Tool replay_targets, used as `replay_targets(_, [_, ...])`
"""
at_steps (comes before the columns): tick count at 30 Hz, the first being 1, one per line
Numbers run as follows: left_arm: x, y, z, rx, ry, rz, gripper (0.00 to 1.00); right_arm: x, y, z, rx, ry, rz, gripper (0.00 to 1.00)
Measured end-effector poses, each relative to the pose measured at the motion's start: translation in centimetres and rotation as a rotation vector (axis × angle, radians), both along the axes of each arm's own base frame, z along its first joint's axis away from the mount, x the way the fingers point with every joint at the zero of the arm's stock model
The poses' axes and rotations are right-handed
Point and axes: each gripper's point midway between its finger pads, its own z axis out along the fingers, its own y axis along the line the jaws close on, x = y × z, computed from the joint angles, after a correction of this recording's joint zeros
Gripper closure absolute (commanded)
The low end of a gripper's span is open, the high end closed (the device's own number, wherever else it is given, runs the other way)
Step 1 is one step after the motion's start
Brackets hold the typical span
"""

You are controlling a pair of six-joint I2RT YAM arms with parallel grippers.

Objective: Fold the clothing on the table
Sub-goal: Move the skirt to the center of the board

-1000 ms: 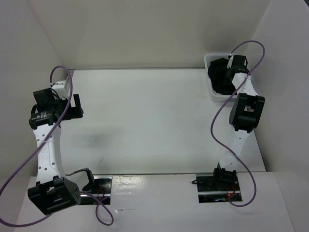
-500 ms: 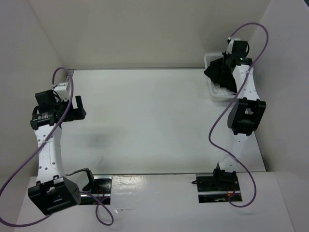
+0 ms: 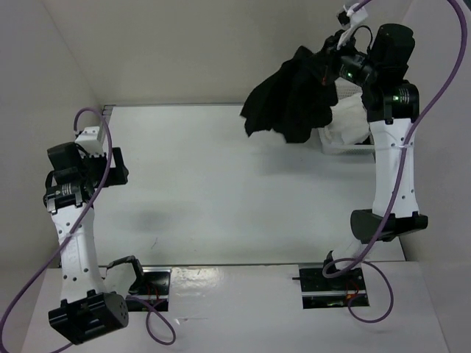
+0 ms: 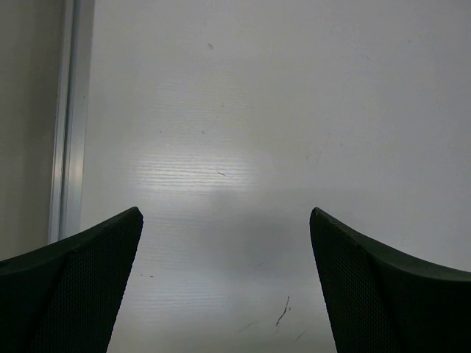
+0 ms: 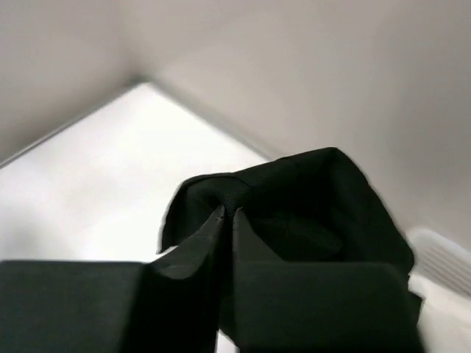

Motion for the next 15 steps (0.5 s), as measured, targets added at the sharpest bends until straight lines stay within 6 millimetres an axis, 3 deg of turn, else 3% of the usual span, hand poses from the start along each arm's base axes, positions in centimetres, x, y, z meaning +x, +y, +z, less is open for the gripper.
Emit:
replay_targets(2, [-0.3, 0.1, 0.4, 0.007, -0.014, 0.007, 0.0, -2.5, 2.6, 0.1, 0.012, 0.008, 0.17, 0.29])
replay_targets(5, [-0.6, 0.2, 0.8, 0.013, -0.029, 0.017, 0.0, -4.4, 4.0, -2.3, -0.006, 0.055, 0.297, 0.21])
replay_targets(6, [-0.7, 0.3, 0.9, 0.014, -0.033, 0.019, 0.0, -4.8, 4.1, -3.8, -0.023, 0.082, 0.32, 0.16])
replay_targets(7, [-0.7, 0.3, 1.0, 0.016, -0.036, 0.02, 0.0, -4.9, 4.2, -6.5, -0.056, 0.131, 0.338, 0.16])
replay_targets(8, [-0.8, 0.3, 1.0, 0.018, -0.039, 0.02, 0.0, -4.9, 4.2, -7.7, -0.064, 0.158, 0.341, 0.16])
replay_targets(9, [-0.9, 0.2, 1.0, 0.018, -0.042, 0.019, 0.0, -4.6, 4.4, -10.2, -0.091, 0.205, 0.334, 0.16])
replay_targets(12, [-1.2, -0.1, 0.9, 0.016, -0.045, 0.012, 0.0, -3.6, 4.3, -20.4, -0.224, 0.407, 0.216, 0.16])
replay_targets(15, [-1.4, -0.4, 0.6, 0.009, -0.045, 0.0, 0.0, -5.1, 3.6, -30.5, -0.362, 0.635, 0.147, 0.16])
